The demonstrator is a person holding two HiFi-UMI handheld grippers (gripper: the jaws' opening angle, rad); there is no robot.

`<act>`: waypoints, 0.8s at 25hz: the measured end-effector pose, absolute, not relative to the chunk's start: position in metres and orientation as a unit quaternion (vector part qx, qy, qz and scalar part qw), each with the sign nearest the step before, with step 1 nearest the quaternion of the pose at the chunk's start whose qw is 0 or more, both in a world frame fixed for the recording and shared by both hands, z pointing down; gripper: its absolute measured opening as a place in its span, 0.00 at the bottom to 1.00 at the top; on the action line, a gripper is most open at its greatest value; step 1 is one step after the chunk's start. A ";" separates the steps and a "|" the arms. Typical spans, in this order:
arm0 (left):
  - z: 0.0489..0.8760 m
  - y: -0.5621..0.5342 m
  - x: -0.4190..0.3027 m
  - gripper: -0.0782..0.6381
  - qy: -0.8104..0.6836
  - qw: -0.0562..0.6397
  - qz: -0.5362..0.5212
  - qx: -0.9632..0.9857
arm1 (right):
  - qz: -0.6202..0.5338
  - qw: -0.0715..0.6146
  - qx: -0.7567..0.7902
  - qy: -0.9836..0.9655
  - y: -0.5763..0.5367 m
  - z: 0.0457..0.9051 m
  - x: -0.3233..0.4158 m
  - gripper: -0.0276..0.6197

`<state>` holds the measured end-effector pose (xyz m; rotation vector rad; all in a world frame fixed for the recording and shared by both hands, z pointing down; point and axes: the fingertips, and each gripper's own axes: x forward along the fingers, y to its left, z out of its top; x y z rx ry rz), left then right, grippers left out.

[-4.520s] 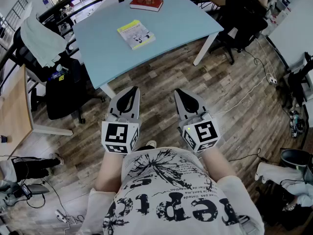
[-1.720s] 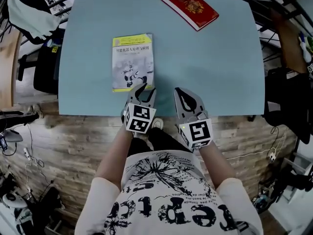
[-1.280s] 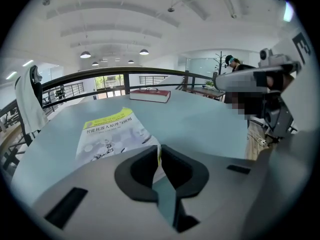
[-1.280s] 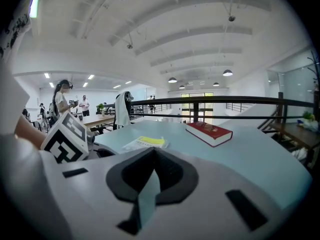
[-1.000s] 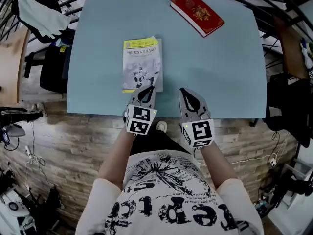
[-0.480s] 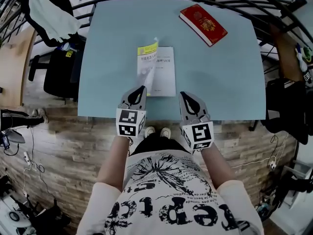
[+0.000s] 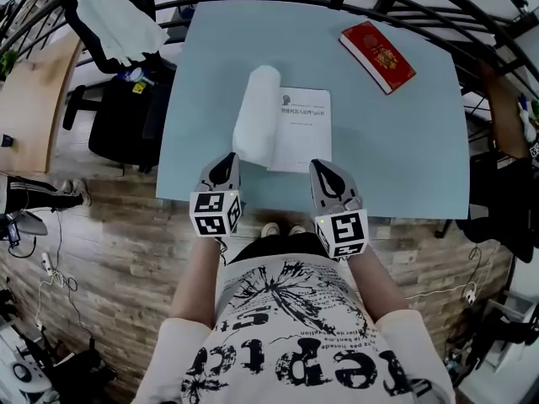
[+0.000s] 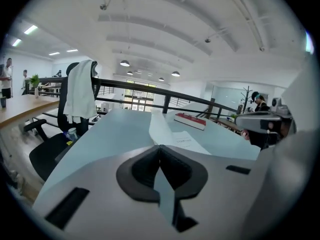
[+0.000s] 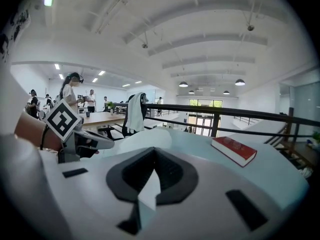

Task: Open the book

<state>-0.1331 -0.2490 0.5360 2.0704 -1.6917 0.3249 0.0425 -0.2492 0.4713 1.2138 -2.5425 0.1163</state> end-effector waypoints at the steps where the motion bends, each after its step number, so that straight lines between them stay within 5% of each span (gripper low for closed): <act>1: 0.540 -0.248 -0.141 0.14 -0.616 0.225 0.120 0.745 | 0.040 0.161 0.421 -0.892 -0.250 0.472 0.036 0.06; 20: 0.658 -0.233 -0.192 0.14 -0.626 0.355 0.204 0.663 | 0.044 0.199 0.411 -0.889 -0.262 0.500 0.013 0.06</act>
